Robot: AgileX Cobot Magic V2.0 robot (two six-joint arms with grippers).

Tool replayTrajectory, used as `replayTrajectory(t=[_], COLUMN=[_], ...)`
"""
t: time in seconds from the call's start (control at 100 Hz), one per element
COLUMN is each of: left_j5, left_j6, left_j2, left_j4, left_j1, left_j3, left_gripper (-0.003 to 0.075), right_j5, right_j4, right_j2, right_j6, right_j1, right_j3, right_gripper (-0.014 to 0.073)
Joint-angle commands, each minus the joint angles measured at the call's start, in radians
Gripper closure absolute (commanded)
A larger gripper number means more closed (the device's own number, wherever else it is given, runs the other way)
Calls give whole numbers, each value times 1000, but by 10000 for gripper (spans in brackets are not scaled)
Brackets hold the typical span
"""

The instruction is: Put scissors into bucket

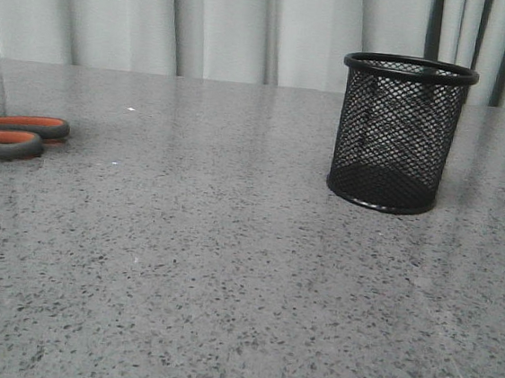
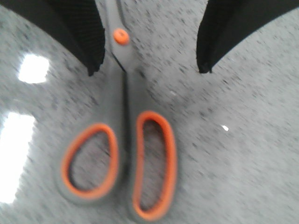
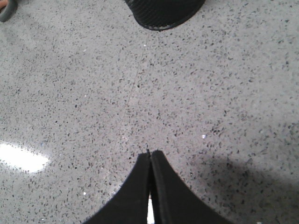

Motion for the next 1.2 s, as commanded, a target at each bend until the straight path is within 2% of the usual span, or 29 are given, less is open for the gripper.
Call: replayTrajectory(t=[0.0,0.16,0.86,1.19], left_j5=[10,81,90,193], left_j6=[4,4,4,-156], left_j2=[9,58,139,139], left_j4=[-58,-63,-31,-34], left_j1=[2,-9,-7,-7], left_j3=[-67,-86,-84,-84], left_gripper=[310,310,311,327], right_j5=[-38,-20,6,12], right_j4=[17,13,-14,-14], right_j2=[10,10,10,10], right_j6=[-8,-8,-8,-8], right_j1=[3,3,3,3], right_j3=[-30,-30,-30,-30], right_gripper=[639,639,639,639])
